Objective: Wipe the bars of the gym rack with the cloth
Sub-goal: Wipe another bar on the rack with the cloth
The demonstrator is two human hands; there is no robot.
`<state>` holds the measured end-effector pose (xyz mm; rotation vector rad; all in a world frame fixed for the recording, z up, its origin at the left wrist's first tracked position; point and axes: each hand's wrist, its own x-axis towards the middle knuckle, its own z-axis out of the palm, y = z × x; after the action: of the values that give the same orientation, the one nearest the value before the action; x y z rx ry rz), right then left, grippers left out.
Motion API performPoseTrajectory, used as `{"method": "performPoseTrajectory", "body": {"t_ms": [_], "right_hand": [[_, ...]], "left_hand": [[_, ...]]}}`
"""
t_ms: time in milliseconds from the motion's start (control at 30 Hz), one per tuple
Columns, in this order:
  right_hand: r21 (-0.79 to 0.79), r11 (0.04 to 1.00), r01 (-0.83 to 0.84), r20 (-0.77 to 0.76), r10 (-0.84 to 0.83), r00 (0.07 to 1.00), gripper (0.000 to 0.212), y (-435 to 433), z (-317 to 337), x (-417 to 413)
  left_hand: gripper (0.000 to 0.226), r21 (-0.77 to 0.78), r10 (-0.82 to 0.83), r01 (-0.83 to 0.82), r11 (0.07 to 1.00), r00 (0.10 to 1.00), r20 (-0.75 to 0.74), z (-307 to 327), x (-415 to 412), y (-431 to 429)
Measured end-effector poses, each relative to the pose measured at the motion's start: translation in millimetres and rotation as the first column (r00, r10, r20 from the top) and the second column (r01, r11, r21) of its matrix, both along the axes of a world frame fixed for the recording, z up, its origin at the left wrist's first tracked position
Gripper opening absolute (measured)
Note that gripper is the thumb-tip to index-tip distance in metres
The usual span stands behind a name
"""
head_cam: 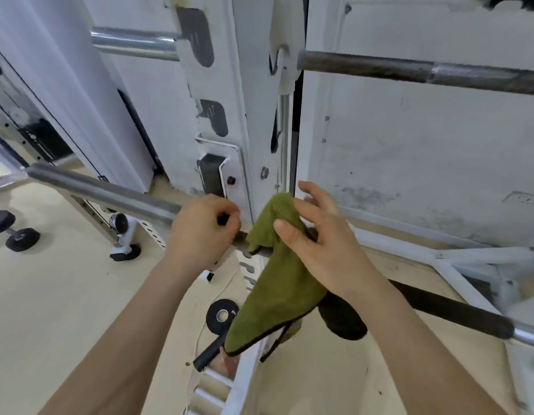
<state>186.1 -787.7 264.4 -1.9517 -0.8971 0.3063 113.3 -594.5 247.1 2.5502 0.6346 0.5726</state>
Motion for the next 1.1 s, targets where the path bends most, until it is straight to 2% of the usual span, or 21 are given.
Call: {"method": "performPoseTrajectory", "body": {"t_ms": [33,100,167,233,300,333,400,467,533,600,667,733,833,933,1033,1100], "right_hand": [[-0.189,0.982,-0.028,0.044,0.037,0.998,0.058,13,-6,-2],[-0.567,0.824,0.005,0.213,0.141,0.967,0.08,38,-20,-9],[-0.755,0.647,0.106,0.285,0.178,0.942,0.084,65,-27,-16],[-0.756,0.621,0.207,0.349,0.115,0.93,0.072,90,-27,-17],[-0.656,0.72,0.226,0.37,0.045,0.928,0.045,106,-33,-13],[-0.608,0.76,0.229,0.381,0.027,0.924,0.032,111,-38,-13],[-0.535,0.803,0.261,0.449,0.009,0.894,0.02,116,-47,-14],[-0.522,0.808,0.271,0.499,0.032,0.866,0.017,110,-51,-19],[-0.598,0.735,0.32,0.529,0.062,0.846,0.024,80,-55,-17],[-0.69,0.59,0.42,0.552,0.054,0.832,0.03,28,-58,-9],[-0.772,0.459,0.44,0.484,-0.024,0.875,0.024,-25,-49,1],[-0.854,0.391,0.344,0.354,-0.048,0.934,0.029,-49,-34,9],[-0.86,0.432,0.271,0.33,0.067,0.942,0.023,-31,-27,11],[-0.752,0.58,0.314,0.422,0.057,0.905,0.025,30,-42,-7],[-0.664,0.678,0.315,0.437,0.01,0.899,0.015,105,-46,-25],[-0.635,0.706,0.313,0.463,0.024,0.886,0.014,119,-47,-24]], "left_hand": [[0.015,0.008,0.001,-0.001,1.0,1.0,-0.003,-6,-4,12],[0.019,0.086,-0.057,0.059,0.995,0.998,-0.021,-19,-9,26],[0.028,0.245,-0.104,0.109,0.963,0.994,-0.034,-32,-12,25],[0.034,0.258,-0.098,0.099,0.961,0.995,-0.019,-38,-10,21],[0.03,0.265,-0.082,0.091,0.96,0.996,-0.045,-36,-6,20],[0.021,0.305,-0.091,0.109,0.946,0.993,-0.073,-33,-6,19],[0.005,0.397,-0.126,0.166,0.903,0.984,-0.125,-33,-8,21],[0.016,0.409,-0.14,0.188,0.893,0.98,-0.145,-36,-12,27],[0.018,0.405,-0.159,0.198,0.893,0.979,-0.128,-40,-13,29],[0.02,0.426,-0.181,0.217,0.878,0.976,-0.125,-41,-12,29],[0.019,0.44,-0.18,0.224,0.87,0.974,-0.138,-40,-9,27],[0.025,0.443,-0.186,0.236,0.865,0.97,-0.154,-40,-4,25],[0.027,0.448,-0.169,0.227,0.865,0.971,-0.167,-40,-3,20],[0.029,0.429,-0.161,0.21,0.879,0.976,-0.147,-43,-4,18],[0.024,0.281,-0.142,0.144,0.949,0.989,-0.029,-42,-2,26],[0.021,0.215,-0.122,0.122,0.969,0.992,-0.014,-43,-3,28]]}}
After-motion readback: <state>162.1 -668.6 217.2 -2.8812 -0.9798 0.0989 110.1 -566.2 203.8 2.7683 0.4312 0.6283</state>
